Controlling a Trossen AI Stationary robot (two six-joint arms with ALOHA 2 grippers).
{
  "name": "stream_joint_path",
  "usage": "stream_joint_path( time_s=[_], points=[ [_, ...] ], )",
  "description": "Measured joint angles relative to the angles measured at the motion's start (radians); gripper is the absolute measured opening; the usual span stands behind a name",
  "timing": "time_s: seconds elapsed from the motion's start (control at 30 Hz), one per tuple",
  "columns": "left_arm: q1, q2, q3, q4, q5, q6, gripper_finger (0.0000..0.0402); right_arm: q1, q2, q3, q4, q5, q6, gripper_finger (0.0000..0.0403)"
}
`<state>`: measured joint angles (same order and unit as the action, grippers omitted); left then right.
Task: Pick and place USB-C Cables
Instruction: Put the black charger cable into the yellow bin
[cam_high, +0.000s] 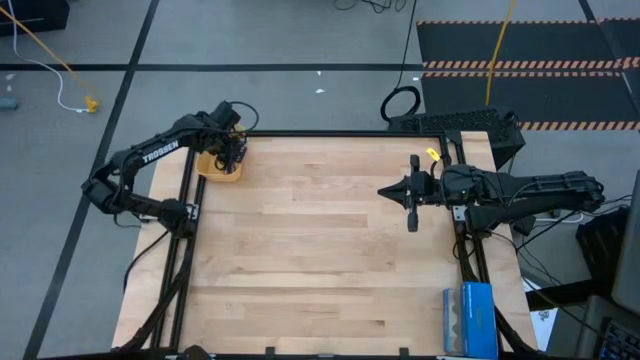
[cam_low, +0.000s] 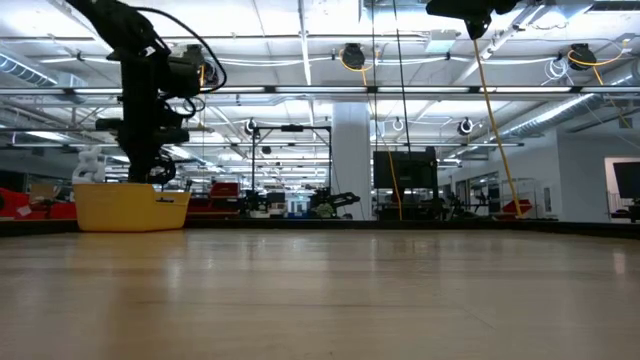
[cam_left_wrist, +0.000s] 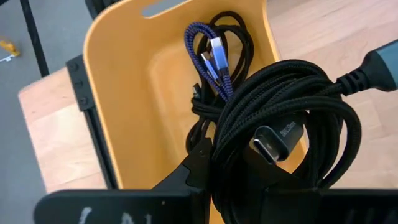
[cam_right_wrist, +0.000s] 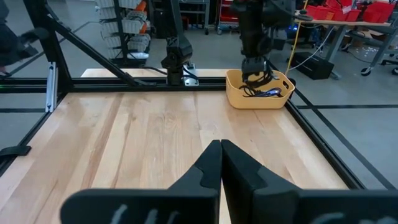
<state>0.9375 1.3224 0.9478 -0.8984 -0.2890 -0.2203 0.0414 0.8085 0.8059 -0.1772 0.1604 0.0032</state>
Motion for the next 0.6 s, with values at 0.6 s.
stream_joint_path(
  time_s=[0.6],
  points=[
    [0.0, 0.0, -0.095, 0.101, 0.019, -0.012, 0.0044, 0.0, 0.0, 0.0, 0.0, 0.0, 0.0, 0.0]
  ],
)
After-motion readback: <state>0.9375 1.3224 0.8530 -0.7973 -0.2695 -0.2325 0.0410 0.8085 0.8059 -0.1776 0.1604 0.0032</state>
